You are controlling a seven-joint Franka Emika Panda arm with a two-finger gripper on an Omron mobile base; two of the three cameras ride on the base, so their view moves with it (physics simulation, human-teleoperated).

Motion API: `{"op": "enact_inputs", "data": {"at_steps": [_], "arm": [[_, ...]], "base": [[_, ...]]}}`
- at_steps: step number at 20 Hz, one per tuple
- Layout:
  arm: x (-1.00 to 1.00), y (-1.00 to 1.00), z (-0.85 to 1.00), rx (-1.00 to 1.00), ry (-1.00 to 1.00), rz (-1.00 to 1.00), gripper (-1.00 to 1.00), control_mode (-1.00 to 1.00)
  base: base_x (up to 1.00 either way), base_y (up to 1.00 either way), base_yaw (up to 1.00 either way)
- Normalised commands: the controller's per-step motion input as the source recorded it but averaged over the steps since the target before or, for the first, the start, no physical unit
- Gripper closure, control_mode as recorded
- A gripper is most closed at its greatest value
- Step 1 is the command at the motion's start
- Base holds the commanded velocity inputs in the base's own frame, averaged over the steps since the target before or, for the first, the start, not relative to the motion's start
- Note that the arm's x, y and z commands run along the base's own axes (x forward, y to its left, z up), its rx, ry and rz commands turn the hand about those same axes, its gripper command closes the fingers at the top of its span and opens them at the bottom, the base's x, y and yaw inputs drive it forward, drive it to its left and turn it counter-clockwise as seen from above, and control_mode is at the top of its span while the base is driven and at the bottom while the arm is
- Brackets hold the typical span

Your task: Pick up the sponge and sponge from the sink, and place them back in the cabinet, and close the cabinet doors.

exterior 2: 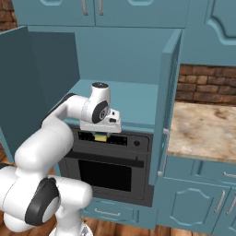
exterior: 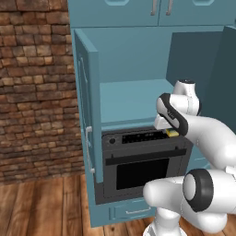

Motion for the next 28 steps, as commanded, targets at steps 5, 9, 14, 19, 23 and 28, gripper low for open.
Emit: {"op": "enact_inputs", "data": {"at_steps": [5,9,14,19,23,28], "arm": [[0.00,0.00,0.00,0.00,0.00,0.00,1.00,1.00],[0.00,0.00,0.00,0.00,0.00,0.00,1.00,1.00],[0.00,0.00,0.00,0.00,0.00,0.00,1.00,1.00],[0.00,0.00,0.00,0.00,0.00,0.00,1.00,1.00],[0.00,0.00,0.00,0.00,0.00,0.00,1.00,1.00],[0.00,0.00,0.00,0.00,0.00,0.00,1.00,1.00]], "base": [[0.20,-0.01,0.00],[0.00,0.00,0.00],[0.00,0.00,0.00],[0.00,0.00,0.00],[0.00,0.00,0.00],[0.00,0.00,0.00]]}}
